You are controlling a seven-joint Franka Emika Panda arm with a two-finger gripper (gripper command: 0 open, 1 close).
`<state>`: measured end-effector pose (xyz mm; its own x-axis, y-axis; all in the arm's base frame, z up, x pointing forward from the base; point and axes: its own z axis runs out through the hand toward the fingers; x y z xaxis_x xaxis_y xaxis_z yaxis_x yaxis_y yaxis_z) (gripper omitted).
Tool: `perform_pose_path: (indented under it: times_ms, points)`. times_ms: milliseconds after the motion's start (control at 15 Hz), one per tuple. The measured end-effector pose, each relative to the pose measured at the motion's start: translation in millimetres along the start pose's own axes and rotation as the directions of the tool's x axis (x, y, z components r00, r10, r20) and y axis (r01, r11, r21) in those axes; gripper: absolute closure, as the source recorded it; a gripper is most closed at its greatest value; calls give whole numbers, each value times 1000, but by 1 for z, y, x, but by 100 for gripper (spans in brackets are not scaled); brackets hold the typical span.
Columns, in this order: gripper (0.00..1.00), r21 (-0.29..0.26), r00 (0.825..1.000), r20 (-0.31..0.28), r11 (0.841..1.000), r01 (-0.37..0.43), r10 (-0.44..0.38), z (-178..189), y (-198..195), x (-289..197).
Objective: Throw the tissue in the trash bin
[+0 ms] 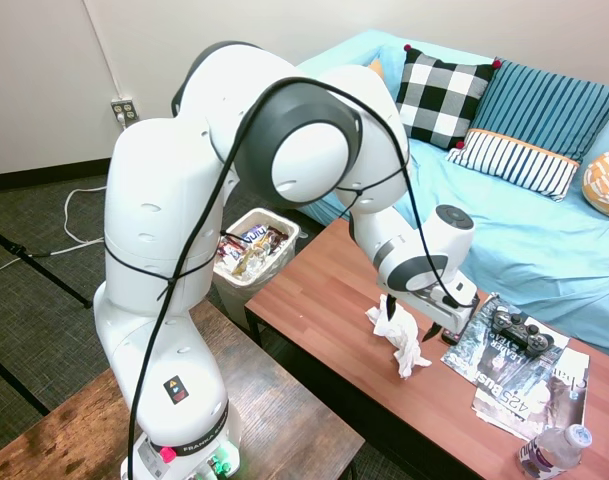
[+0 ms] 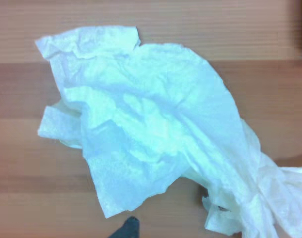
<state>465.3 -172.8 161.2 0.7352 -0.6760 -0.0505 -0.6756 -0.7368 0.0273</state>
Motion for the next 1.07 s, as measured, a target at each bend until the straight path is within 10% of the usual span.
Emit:
perform_pose_path:
  times_ms: [333,400,1067]
  points:
    - [0,-11,1000,23,1000,19,-19,44,-4,9]
    - [100,-17,999,27,1000,22,-21,52,-4,10]
    - [100,-4,999,47,1000,-5,6,66,-5,11]
